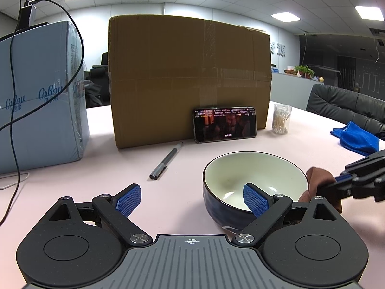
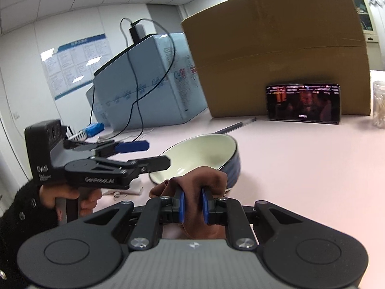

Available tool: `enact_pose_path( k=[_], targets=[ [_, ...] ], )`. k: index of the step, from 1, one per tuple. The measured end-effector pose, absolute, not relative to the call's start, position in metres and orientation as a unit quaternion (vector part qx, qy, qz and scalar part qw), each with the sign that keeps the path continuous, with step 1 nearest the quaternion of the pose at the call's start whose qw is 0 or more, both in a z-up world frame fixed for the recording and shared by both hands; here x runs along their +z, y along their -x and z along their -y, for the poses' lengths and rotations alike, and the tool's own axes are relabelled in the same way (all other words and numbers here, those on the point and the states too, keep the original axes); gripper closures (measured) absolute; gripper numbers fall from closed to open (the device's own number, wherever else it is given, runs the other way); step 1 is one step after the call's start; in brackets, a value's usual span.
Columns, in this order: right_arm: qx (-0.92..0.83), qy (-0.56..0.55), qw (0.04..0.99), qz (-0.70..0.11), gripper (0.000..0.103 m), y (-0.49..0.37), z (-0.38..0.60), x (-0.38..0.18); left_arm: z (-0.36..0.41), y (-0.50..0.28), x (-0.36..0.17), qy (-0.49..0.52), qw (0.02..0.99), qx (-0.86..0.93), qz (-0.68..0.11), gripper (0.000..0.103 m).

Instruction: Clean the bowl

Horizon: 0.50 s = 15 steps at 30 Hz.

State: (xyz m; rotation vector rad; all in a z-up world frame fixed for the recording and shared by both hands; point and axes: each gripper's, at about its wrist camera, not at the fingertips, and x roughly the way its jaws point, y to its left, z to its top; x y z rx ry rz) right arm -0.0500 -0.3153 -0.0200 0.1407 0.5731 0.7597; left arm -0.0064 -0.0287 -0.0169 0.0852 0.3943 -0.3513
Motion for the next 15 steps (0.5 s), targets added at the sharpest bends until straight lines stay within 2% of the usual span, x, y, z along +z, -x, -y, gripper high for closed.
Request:
enact_pose_path(
  k=[15],
  targets=[
    [0.323,-0.074,0.906,-0.263,0.087,0.045,0.329,-0.015,0.030,0.008,-0.017,-0.043,0.965,-0.175,-0.193,0.009]
  ],
)
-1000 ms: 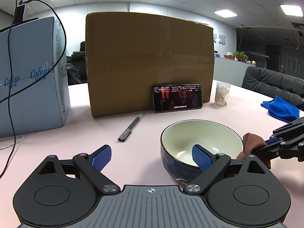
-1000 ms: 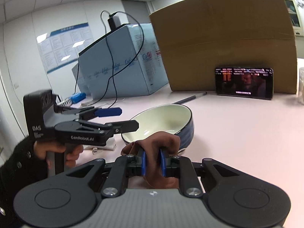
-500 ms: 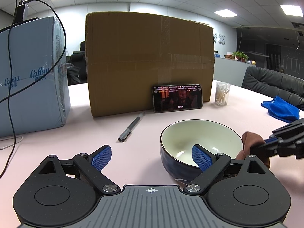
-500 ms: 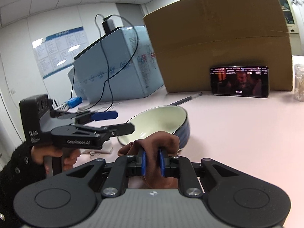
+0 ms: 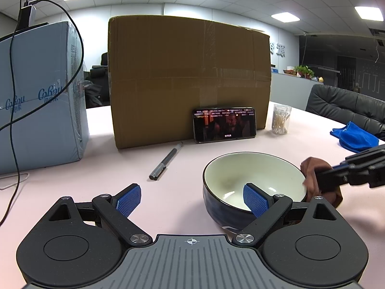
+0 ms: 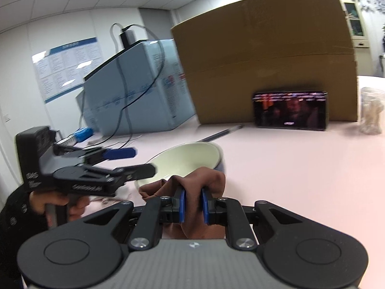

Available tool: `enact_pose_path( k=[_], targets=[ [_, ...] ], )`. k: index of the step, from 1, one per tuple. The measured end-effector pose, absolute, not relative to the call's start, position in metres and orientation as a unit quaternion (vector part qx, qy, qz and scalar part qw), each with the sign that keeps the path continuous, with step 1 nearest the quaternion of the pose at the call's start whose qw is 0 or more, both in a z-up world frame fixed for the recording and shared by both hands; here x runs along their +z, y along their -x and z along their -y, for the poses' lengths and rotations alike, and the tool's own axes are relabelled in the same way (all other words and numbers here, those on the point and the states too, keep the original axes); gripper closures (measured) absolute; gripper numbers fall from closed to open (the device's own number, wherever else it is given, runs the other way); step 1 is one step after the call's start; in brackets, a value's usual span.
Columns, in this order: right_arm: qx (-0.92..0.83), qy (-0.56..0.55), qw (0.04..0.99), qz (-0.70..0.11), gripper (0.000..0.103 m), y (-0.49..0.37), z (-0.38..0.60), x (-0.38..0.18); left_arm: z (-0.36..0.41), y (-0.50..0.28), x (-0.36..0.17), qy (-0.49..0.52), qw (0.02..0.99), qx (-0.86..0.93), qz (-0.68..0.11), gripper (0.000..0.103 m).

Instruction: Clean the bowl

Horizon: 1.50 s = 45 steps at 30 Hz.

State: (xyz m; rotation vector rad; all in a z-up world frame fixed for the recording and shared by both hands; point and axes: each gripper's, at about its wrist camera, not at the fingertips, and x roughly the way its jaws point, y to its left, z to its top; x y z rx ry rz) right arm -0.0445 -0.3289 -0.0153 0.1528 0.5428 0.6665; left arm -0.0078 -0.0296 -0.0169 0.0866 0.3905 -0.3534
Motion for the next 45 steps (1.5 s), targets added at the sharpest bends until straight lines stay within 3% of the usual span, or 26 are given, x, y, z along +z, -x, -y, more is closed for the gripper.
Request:
enact_pose_path(
  k=[35,45],
  targets=[
    [0.381,-0.004,0.882,-0.276,0.085,0.063,0.291,-0.018,0.030,0.009,-0.016,-0.044,0.965,-0.174,-0.191,0.009],
    [0.325,-0.014,0.906,-0.271,0.085,0.050,0.311,-0.015,0.030,0.010,-0.015,-0.044,0.965,-0.176,-0.191,0.009]
  ],
)
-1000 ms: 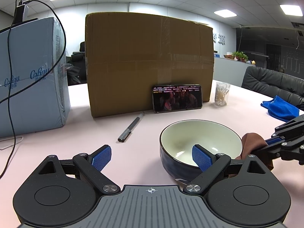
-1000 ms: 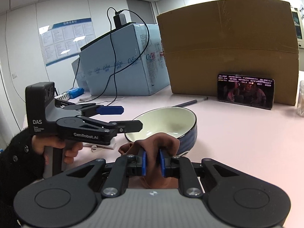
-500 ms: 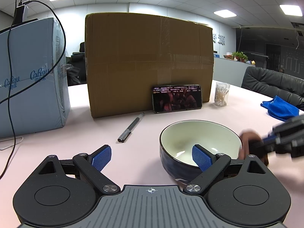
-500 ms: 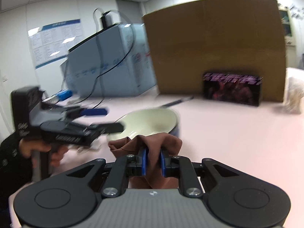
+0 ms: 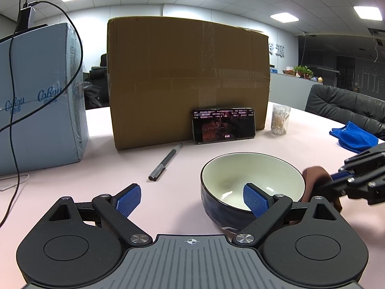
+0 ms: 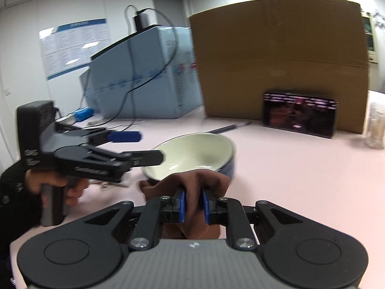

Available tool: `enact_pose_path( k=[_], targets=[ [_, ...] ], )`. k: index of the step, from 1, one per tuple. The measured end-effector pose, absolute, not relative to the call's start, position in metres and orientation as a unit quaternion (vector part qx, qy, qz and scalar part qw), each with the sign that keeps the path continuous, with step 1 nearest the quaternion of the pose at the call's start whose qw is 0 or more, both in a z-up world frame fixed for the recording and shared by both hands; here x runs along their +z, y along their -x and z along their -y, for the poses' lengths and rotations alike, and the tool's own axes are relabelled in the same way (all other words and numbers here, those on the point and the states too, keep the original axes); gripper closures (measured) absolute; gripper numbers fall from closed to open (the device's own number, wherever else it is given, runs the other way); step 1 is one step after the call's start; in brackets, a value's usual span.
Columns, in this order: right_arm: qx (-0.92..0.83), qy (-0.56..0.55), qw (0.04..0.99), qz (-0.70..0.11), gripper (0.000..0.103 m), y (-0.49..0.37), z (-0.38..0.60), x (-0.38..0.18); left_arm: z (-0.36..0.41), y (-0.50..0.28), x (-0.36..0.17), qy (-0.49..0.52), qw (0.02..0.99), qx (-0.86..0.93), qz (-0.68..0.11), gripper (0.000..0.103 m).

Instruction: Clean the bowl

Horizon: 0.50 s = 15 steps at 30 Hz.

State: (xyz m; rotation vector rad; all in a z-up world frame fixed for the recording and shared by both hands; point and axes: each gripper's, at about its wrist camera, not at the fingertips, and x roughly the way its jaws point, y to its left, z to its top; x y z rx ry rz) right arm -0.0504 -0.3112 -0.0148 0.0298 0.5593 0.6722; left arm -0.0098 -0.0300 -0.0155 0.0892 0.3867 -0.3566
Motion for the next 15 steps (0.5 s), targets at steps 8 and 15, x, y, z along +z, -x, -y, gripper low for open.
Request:
enact_pose_path(
  k=[8,15],
  targets=[
    [0.362,-0.015,0.887,-0.285,0.084,0.054,0.298,-0.023,0.030,0.010,-0.015,-0.044,0.965,-0.176,-0.192,0.009],
    [0.348,-0.022,0.896,-0.275,0.084,0.052,0.308,-0.018,0.029,0.010,-0.015,-0.044,0.965,-0.177,-0.191,0.009]
  ],
)
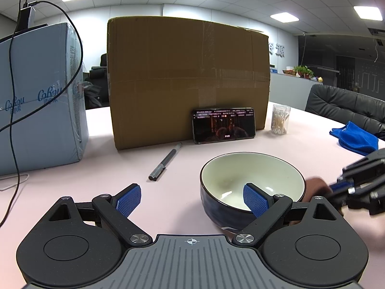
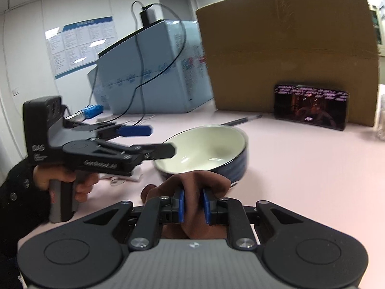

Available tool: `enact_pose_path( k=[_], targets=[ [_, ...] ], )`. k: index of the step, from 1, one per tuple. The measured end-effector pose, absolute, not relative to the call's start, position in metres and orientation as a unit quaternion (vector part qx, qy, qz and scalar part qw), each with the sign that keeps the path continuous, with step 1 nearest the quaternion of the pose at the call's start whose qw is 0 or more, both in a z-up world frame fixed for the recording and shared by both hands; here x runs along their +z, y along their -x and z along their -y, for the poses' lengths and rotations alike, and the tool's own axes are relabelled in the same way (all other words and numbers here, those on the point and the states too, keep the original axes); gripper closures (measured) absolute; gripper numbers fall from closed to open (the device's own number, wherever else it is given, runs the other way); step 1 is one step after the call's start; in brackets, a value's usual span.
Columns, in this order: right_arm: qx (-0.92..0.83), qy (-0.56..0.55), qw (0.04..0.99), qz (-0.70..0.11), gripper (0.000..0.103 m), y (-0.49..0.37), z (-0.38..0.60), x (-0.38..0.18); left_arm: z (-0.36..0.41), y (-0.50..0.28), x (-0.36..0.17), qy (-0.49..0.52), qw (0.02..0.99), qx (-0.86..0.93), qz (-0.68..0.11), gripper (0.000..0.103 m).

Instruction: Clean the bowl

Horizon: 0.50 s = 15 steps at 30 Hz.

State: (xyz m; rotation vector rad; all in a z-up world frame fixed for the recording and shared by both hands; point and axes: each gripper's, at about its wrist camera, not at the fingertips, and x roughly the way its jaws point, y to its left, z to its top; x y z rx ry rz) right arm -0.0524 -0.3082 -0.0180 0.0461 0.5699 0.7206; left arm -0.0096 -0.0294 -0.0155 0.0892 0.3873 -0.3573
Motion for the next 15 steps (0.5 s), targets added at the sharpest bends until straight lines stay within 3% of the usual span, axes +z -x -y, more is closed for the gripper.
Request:
enact_pose_path(
  k=[15],
  targets=[
    [0.344,-0.038,0.895,-0.282,0.084,0.048,0.312,-0.020,0.029,0.009,-0.016,-0.044,0.965,-0.176,-0.191,0.009]
  ],
)
